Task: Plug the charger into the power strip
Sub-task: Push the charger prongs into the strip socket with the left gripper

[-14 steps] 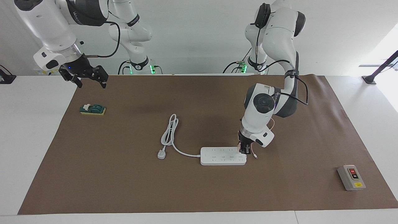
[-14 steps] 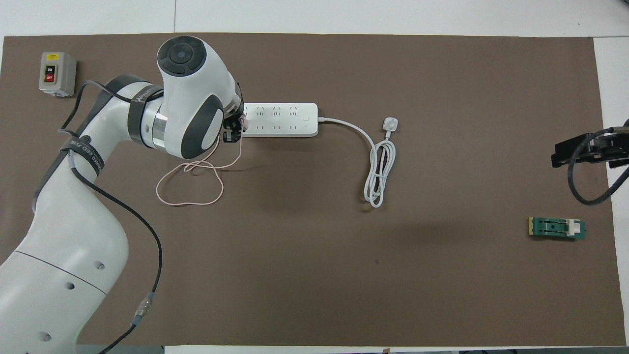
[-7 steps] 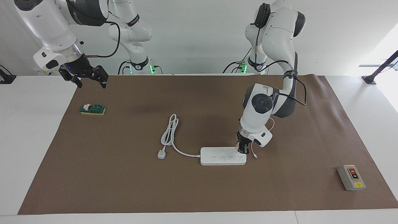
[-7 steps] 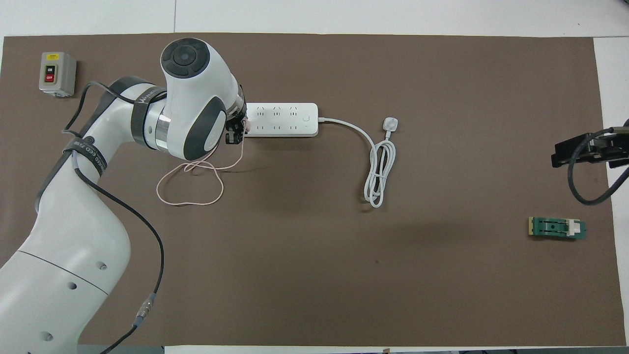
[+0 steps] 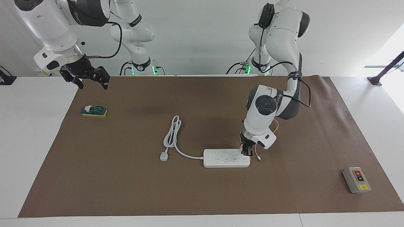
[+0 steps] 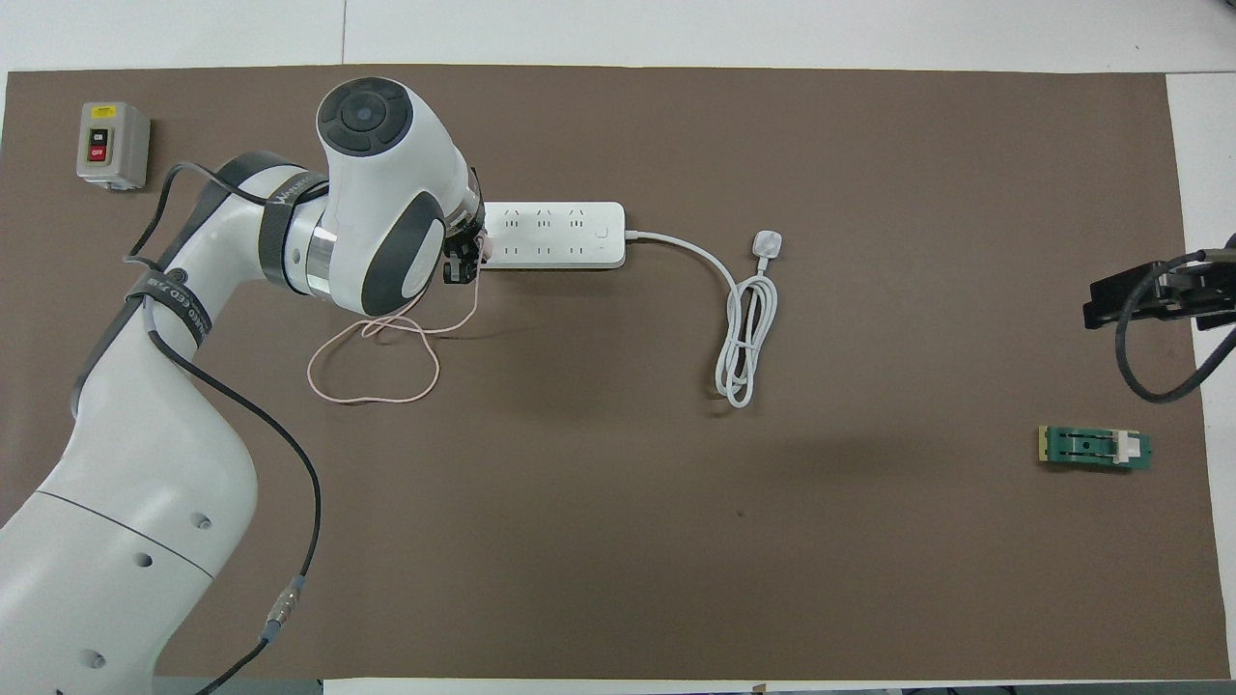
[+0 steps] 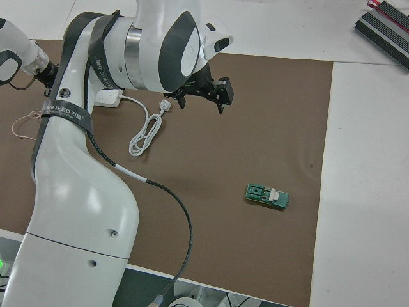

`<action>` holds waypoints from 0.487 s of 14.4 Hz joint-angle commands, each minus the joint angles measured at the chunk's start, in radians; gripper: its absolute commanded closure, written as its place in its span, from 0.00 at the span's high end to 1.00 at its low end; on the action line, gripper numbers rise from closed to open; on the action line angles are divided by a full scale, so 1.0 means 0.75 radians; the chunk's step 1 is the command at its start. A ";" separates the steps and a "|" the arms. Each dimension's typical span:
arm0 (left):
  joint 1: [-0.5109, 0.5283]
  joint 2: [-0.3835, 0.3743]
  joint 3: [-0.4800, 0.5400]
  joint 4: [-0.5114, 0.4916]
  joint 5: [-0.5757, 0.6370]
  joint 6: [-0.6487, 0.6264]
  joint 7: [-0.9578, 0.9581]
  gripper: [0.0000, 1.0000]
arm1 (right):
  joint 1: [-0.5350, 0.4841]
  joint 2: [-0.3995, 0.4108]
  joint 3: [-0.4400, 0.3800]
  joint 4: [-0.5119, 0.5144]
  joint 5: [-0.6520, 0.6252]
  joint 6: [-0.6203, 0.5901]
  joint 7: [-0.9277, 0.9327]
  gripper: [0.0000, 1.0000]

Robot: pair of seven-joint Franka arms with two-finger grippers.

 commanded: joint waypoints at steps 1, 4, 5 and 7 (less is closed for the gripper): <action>-0.016 0.042 0.002 -0.051 -0.027 0.083 0.004 0.00 | 0.007 -0.036 -0.008 -0.035 -0.012 -0.005 -0.019 1.00; -0.018 0.048 0.002 -0.053 -0.025 0.085 0.006 0.00 | 0.007 -0.036 -0.008 -0.035 -0.012 -0.007 -0.019 1.00; -0.020 0.046 0.004 -0.051 -0.023 0.085 0.006 0.00 | 0.007 -0.036 -0.008 -0.035 -0.012 -0.007 -0.019 1.00; -0.020 0.038 0.004 -0.051 -0.021 0.083 0.006 0.00 | 0.007 -0.036 -0.006 -0.035 -0.012 -0.007 -0.019 1.00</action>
